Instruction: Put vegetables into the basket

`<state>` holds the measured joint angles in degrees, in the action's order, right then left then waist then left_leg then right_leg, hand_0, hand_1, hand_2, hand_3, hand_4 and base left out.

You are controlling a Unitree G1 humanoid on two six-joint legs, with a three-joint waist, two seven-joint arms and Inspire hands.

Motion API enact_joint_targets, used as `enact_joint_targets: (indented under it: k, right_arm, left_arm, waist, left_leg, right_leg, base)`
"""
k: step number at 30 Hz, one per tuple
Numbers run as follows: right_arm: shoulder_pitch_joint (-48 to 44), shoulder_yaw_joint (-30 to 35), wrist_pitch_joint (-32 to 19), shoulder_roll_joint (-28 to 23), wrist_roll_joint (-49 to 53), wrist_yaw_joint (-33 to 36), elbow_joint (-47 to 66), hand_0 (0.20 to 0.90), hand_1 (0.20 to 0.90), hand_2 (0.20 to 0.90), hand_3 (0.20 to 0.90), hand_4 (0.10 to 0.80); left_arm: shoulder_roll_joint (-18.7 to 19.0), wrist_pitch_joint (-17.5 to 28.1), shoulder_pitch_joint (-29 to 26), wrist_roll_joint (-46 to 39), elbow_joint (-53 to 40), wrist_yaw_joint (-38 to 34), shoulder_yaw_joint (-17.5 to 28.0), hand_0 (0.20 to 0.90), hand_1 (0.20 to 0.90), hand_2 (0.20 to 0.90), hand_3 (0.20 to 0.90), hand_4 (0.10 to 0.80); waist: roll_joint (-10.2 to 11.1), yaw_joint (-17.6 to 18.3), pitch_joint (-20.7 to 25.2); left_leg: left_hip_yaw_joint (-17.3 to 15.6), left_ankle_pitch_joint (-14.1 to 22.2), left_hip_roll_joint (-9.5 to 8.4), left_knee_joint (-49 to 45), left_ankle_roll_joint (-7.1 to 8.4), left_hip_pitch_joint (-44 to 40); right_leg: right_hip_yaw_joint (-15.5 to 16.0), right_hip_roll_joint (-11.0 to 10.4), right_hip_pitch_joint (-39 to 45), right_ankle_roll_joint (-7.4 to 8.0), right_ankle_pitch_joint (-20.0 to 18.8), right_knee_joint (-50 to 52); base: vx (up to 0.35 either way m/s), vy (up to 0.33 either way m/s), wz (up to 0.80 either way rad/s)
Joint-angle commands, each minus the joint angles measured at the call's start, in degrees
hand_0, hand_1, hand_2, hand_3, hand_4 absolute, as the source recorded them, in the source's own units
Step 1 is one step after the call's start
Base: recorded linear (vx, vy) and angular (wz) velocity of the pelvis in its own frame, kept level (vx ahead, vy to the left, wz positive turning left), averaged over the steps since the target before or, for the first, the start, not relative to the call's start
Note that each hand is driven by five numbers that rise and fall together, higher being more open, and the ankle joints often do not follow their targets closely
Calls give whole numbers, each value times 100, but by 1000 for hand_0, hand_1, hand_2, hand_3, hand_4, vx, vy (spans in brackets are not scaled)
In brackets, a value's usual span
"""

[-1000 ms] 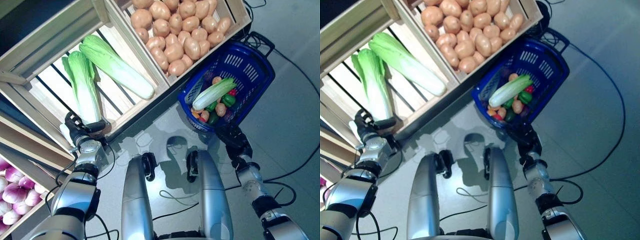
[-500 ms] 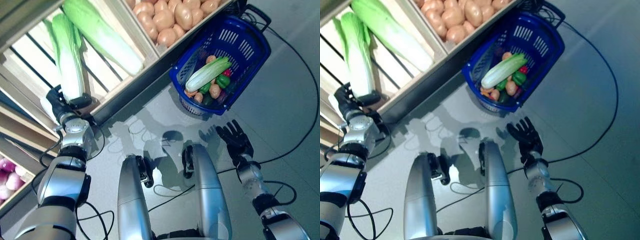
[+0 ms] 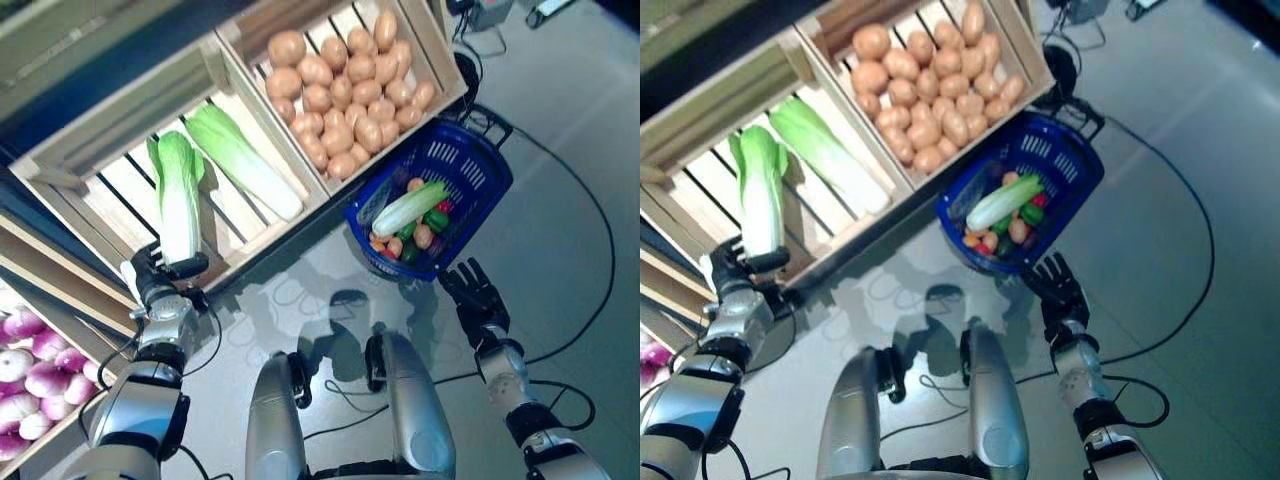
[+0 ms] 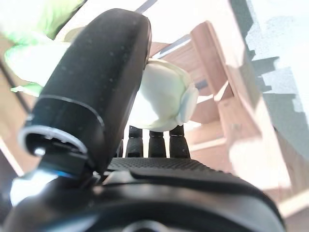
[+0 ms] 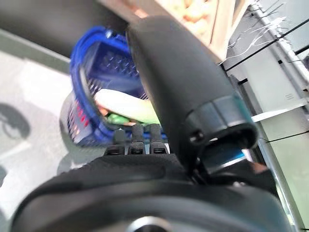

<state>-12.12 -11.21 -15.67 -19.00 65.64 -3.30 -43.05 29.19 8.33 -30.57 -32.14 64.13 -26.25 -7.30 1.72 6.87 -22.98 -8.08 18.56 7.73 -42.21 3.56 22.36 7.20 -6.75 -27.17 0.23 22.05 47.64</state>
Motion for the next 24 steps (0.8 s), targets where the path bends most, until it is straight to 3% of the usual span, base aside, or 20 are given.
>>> enact_joint_targets:
  k: [1, 11, 17, 20, 24]
  right_arm:
    - [303, 294, -528, 215, -117, -428, -27, 900, 900, 900, 900, 800]
    - [822, 366, -539, 606, -273, -474, 311, 900, 900, 900, 900, 800]
    - [1022, 418, -269, 813, -109, -524, 685, 900, 900, 900, 900, 800]
    - [1124, 439, 24, 955, 89, -564, 946, 900, 900, 900, 900, 800]
    - [1107, 395, 429, 1076, 556, -909, 1458, 900, 900, 900, 900, 800]
  left_arm:
    - [129, 753, 361, 158, -7, -26, 179, 300, 300, 300, 300, 400]
    - [-733, 1518, 1475, -423, -509, 401, 671, 300, 300, 300, 300, 400]
    - [-1081, 1982, 1820, 123, -1468, 245, 542, 300, 300, 300, 300, 400]
    - [-1218, 1964, 1983, 580, -2309, 126, 293, 300, 300, 300, 300, 400]
    - [-1146, 1799, 2235, 901, -3475, 616, 42, 300, 300, 300, 300, 400]
  waist:
    - [-82, -165, 1022]
    - [-235, -306, 1654]
    - [-272, -429, 1823]
    - [-270, -549, 1884]
    - [-215, -721, 1921]
  left_leg:
    - [26, -918, -217, 1094, -141, -627]
    - [68, -1664, -511, 3161, -28, -2037]
    - [197, -1946, -598, 4078, -55, -2462]
    - [306, -2080, -620, 4514, -77, -2632]
    - [433, -2117, -668, 4718, -110, -2706]
  right_leg:
    - [55, -314, 846, 131, -1158, -1315]
    - [318, -119, 2609, 250, -1859, -3815]
    - [333, -41, 3044, 354, -2243, -4594]
    - [394, -5, 3199, 407, -2415, -4927]
    - [457, 27, 3293, 438, -2606, -5248]
  base:
    - [174, -38, 6]
    - [90, -35, 7]
    - [31, -36, 13]
    - [26, -56, 10]
    - [5, -56, 9]
